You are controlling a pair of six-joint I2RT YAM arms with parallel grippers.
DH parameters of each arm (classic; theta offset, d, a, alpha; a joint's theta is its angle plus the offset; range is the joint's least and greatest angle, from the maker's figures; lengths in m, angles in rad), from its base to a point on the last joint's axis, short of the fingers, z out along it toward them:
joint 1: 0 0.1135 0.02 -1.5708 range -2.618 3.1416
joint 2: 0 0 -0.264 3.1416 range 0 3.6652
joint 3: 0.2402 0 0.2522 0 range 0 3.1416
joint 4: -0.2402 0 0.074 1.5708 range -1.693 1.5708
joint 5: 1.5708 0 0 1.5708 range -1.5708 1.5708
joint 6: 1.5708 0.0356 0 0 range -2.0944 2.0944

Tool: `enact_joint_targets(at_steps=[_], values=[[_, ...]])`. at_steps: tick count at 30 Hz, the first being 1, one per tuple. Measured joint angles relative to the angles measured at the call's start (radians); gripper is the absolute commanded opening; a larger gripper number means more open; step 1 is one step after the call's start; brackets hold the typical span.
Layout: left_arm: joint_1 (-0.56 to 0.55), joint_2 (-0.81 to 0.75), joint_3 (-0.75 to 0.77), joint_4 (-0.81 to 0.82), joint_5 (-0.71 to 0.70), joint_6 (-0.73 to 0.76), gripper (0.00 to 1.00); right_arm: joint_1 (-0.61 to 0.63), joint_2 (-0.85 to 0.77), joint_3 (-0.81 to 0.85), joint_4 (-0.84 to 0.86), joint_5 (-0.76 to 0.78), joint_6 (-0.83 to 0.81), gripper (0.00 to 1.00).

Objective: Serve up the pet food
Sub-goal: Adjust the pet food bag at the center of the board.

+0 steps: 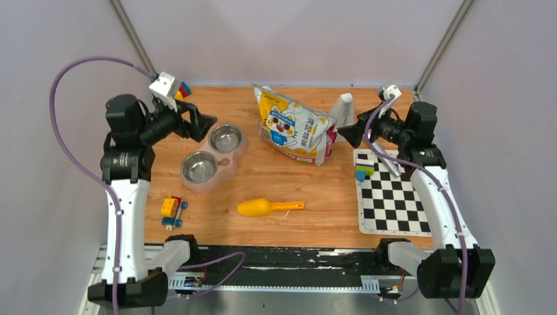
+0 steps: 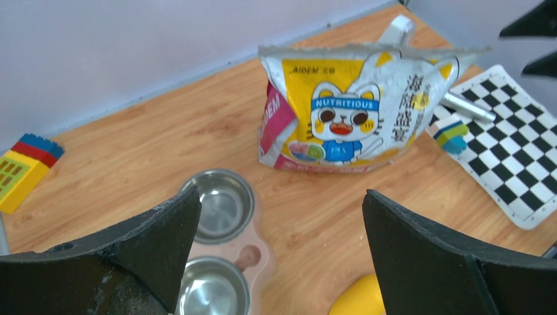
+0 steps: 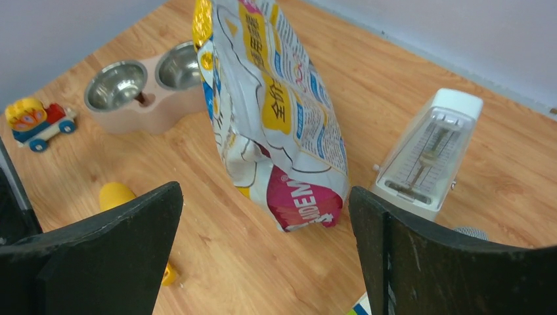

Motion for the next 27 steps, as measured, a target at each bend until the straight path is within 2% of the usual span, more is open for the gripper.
enact_joint_targets(at_steps=[3,5,13,17,22,27], values=[[-0.009,0.113,0.108,0.032,0.007,-0.077,1.00,0.018,0.044,-0.042,0.017,0.000,-0.092,0.99],[-0.014,0.153,0.127,0.056,0.019,-0.119,1.00,0.030,0.038,-0.106,0.061,-0.003,-0.150,0.99],[-0.016,0.104,-0.011,0.137,0.027,-0.190,1.00,0.077,0.057,-0.400,0.403,-0.018,-0.292,0.97],[-0.016,0.084,-0.017,0.156,0.028,-0.195,1.00,0.082,0.121,-0.411,0.546,-0.023,-0.306,0.94],[-0.016,0.042,-0.034,0.182,0.030,-0.202,1.00,0.082,0.180,-0.401,0.628,-0.034,-0.329,0.92],[-0.016,0.037,-0.043,0.194,0.031,-0.207,1.00,0.098,0.225,-0.390,0.671,-0.066,-0.333,0.82]])
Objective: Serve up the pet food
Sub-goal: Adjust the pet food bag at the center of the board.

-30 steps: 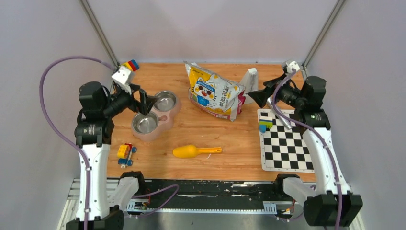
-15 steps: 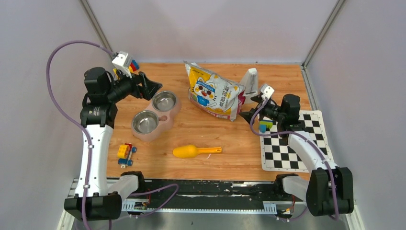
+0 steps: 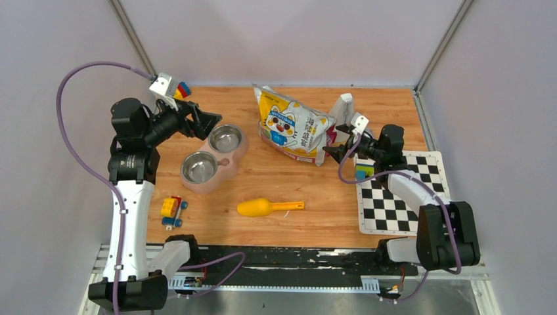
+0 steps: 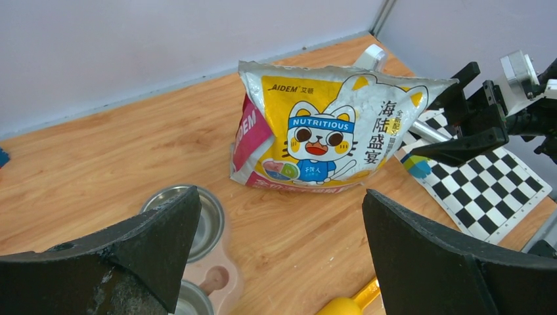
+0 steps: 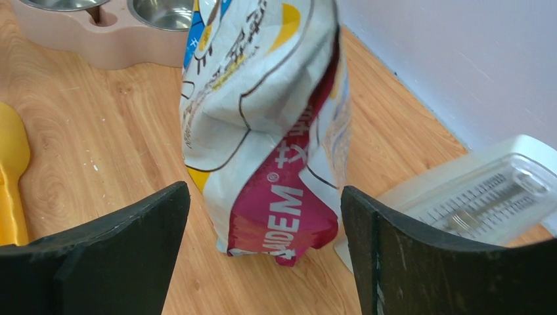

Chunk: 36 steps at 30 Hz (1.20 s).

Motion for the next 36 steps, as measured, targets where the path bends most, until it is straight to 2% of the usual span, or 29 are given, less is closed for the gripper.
enact_joint_targets(at_steps=[9,15,17,18,28,36], values=[[0.000,0.001,-0.005,0.003,0.006,-0.006,1.00,0.076,0.089,0.012,0.103,0.048,0.019,0.45],[0.000,0.004,-0.006,0.005,0.016,-0.010,1.00,0.085,0.096,0.002,0.172,0.108,0.045,0.16],[0.000,0.009,-0.006,0.010,0.019,-0.014,1.00,0.085,0.098,0.000,0.190,0.124,0.045,0.03],[0.000,0.013,-0.006,0.010,0.020,-0.017,1.00,0.085,0.101,0.000,0.196,0.131,0.046,0.00],[0.000,0.029,-0.006,0.011,0.024,-0.028,1.00,0.084,0.104,-0.010,0.219,0.145,0.071,0.00],[0.000,0.030,-0.006,0.011,0.024,-0.035,1.00,0.086,-0.016,-0.074,0.202,0.207,0.137,0.00]])
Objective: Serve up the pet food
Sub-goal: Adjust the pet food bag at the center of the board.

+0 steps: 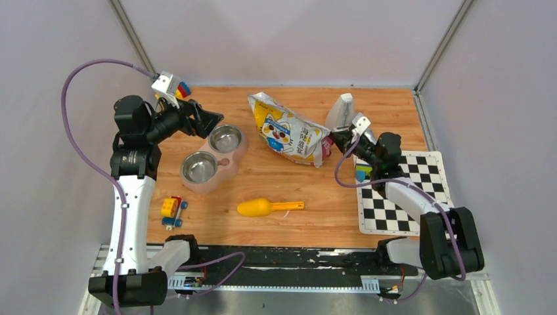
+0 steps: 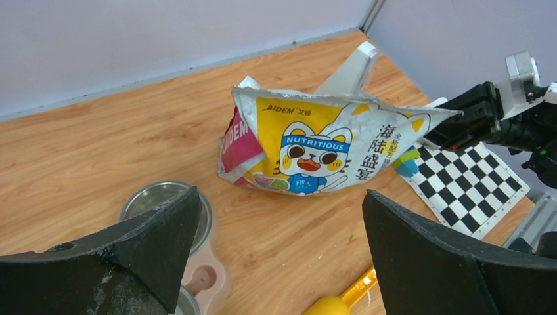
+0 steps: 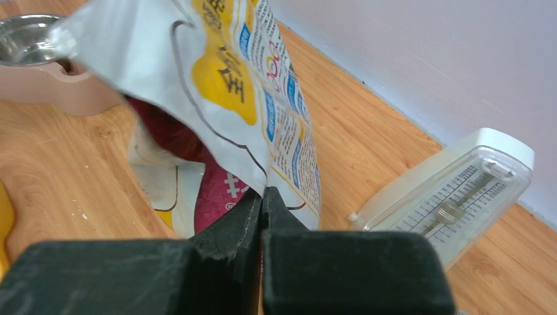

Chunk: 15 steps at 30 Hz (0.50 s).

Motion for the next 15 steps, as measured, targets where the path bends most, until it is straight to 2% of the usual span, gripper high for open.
enact_joint_targets(at_steps=[7,15], values=[[-0.018,0.043,0.010,-0.006,0.008,-0.014,1.00,0.028,-0.079,-0.001,-0.119,0.007,0.047,0.00],[-0.164,0.188,0.097,-0.083,-0.012,0.034,1.00,0.079,-0.098,-0.001,-0.166,0.091,0.050,0.00]])
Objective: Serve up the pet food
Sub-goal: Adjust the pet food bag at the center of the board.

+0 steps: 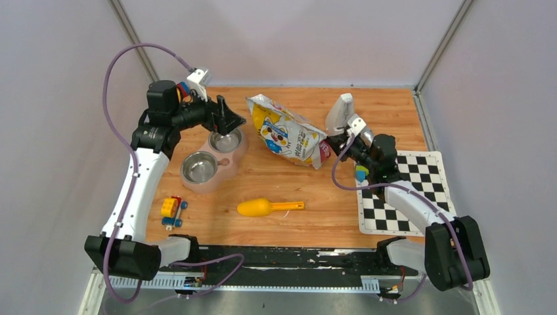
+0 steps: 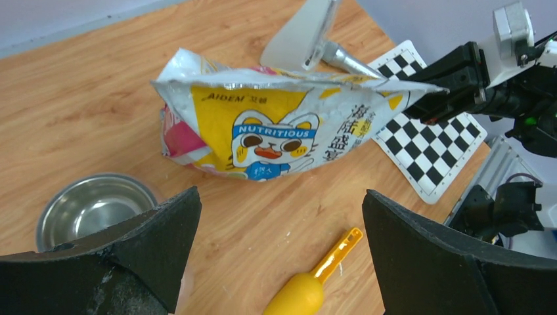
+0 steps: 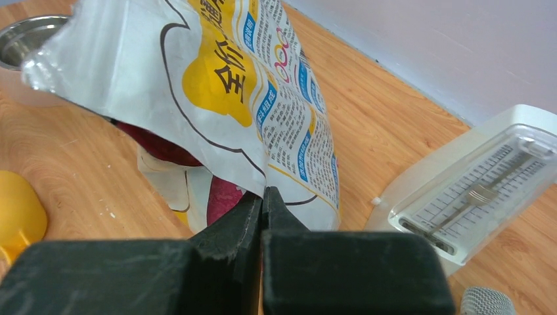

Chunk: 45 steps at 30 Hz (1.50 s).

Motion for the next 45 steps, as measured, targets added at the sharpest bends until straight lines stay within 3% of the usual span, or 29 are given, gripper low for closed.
enact_joint_targets(at_steps=[8,15,19,21,24,29,34,45], values=[[-0.020,0.017,-0.002,-0.013,0.005,0.012,1.00,0.000,0.027,0.014,0.008,0.073,0.001,0.01],[-0.043,0.016,-0.002,-0.015,0.005,0.028,1.00,0.004,0.082,0.063,0.001,0.066,-0.018,0.40],[-0.044,0.016,-0.003,-0.013,0.004,0.029,1.00,0.004,0.129,0.078,0.010,0.053,-0.052,0.46],[-0.044,0.013,-0.014,-0.005,0.003,0.030,1.00,-0.002,0.154,0.080,0.019,0.045,-0.063,0.39],[-0.044,0.003,-0.040,-0.003,-0.001,0.034,1.00,-0.021,0.186,0.086,0.047,0.016,-0.076,0.01],[-0.044,-0.012,-0.058,0.000,-0.007,0.043,1.00,-0.061,0.209,0.093,0.076,-0.045,-0.073,0.00],[-0.044,-0.015,-0.058,0.000,-0.009,0.047,1.00,-0.076,0.192,0.095,0.054,-0.047,0.054,0.00],[-0.085,0.066,0.054,-0.059,-0.037,0.065,1.00,-0.039,0.060,0.145,-0.257,0.037,0.346,0.00]])
